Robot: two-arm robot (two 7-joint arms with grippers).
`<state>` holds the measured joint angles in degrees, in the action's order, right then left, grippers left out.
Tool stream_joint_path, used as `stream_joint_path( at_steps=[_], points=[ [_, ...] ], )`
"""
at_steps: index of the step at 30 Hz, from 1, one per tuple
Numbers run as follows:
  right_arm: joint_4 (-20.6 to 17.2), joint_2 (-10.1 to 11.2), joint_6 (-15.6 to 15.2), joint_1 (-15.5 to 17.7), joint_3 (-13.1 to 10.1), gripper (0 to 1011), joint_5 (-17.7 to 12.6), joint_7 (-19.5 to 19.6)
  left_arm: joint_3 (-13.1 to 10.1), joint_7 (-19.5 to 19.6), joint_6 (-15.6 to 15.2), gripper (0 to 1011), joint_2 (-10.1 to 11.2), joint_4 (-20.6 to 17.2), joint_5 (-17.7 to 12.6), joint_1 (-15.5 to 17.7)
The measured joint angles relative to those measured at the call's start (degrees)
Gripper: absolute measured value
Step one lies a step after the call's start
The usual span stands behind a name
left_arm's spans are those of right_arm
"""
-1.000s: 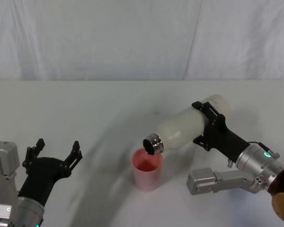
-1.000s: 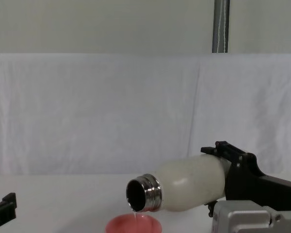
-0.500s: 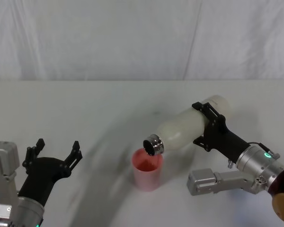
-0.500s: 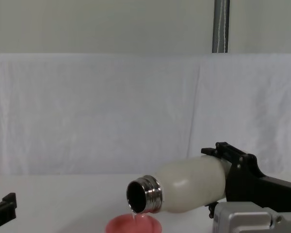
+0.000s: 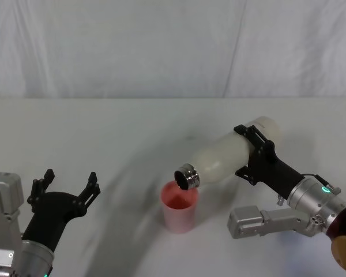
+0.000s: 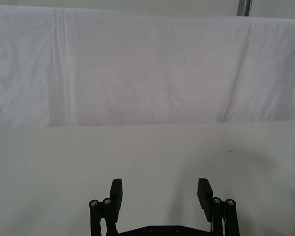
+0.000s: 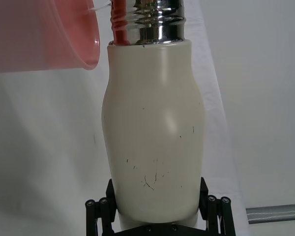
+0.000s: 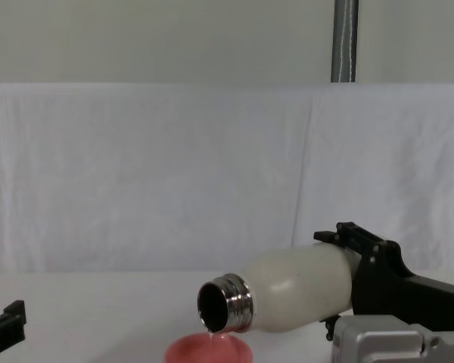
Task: Grasp the thermos with one hand and pour water into the cup lid.
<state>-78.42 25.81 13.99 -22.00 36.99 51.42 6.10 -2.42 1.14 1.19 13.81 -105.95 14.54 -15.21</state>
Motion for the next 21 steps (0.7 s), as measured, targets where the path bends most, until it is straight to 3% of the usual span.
stream_joint_path(
  at_steps=[21],
  points=[
    [-0.03, 0.13, 0.02, -0.04, 0.09, 956, 0.15, 0.04, 0.0, 0.0, 0.0, 1001, 0.0, 0.0, 0.0, 0.0]
  ],
)
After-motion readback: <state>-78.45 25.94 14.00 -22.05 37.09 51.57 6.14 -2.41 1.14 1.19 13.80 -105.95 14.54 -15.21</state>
